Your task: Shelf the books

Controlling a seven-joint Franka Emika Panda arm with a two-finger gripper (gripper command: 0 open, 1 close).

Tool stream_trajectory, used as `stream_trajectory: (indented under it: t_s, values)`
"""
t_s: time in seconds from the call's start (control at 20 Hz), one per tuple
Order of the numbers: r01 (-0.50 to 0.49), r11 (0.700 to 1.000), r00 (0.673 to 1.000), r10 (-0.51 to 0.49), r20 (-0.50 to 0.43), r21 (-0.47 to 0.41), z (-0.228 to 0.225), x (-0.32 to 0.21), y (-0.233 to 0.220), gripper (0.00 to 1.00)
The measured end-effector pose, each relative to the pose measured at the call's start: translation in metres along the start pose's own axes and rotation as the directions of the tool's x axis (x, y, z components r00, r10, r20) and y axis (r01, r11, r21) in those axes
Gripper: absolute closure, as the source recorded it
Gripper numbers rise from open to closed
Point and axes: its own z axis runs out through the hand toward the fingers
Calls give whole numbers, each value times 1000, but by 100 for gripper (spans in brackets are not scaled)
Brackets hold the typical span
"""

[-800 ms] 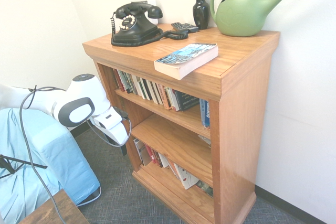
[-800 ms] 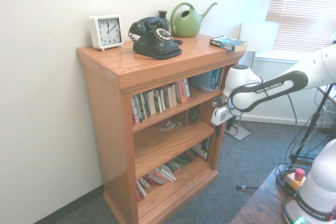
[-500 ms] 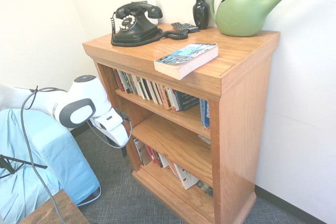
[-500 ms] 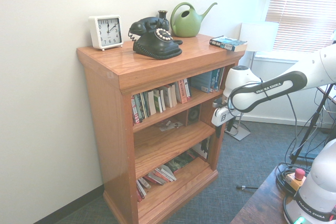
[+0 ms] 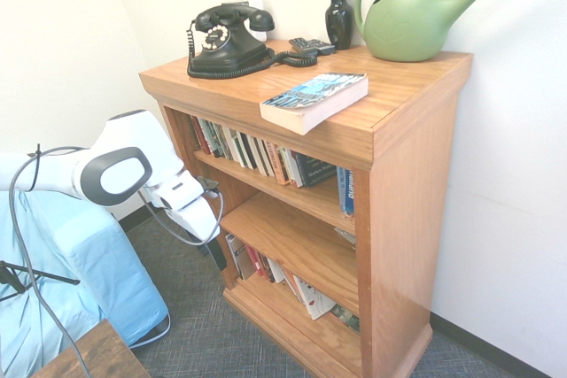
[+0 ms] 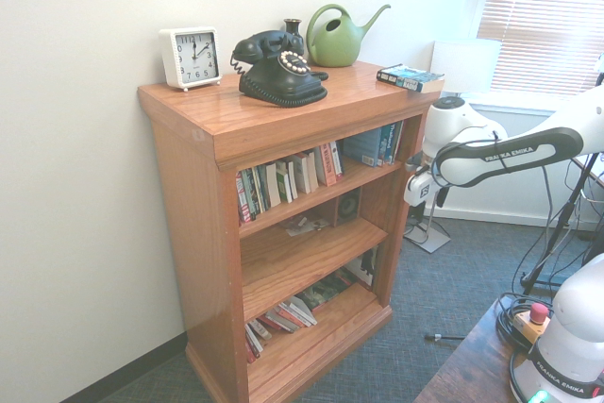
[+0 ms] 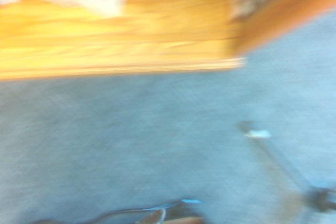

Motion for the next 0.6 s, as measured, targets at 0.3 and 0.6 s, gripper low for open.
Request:
stream_trajectory:
  t_s: [0.3,0.6]
  values:
    - [-51,990,984,28,-177,-128,-69,44,47,0]
    - [-77,965,947,-7,-320,-251,-128,76,70,0]
